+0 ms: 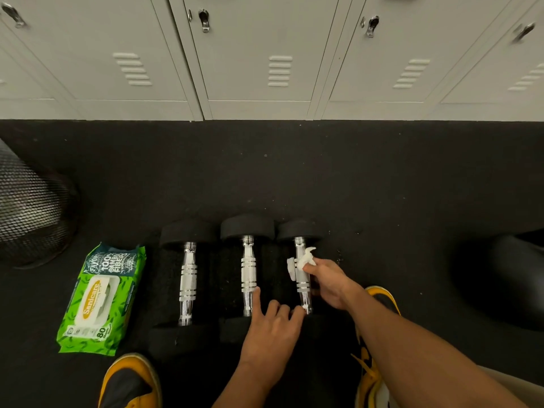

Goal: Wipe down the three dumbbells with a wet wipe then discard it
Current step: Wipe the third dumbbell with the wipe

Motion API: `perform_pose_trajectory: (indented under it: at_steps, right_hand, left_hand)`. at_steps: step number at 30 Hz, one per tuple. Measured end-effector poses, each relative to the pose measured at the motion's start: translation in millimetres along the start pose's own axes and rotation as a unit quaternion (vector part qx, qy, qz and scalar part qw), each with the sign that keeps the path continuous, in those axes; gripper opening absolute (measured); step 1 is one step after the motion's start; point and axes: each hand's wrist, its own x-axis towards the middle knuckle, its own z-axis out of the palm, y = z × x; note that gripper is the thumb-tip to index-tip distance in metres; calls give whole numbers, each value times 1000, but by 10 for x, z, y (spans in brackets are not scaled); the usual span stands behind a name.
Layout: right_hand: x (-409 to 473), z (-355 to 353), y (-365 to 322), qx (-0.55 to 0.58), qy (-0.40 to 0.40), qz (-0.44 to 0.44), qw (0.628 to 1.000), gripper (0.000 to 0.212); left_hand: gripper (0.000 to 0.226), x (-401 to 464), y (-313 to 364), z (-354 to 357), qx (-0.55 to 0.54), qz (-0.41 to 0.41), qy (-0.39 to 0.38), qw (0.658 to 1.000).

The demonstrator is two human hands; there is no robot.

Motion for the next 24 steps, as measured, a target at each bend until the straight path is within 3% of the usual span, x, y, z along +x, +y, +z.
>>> perform_pose_trajectory:
  at_steps: [10,24]
  right_hand:
    - [-143,-42,124,-85,17,21,996,25]
    - [-360,-114,110,-271,25,31,962,14]
  left_hand:
    - [54,1,14,-14,5,-8,-8,1000]
    - [55,-19,40,-170,10,-15,-38,999]
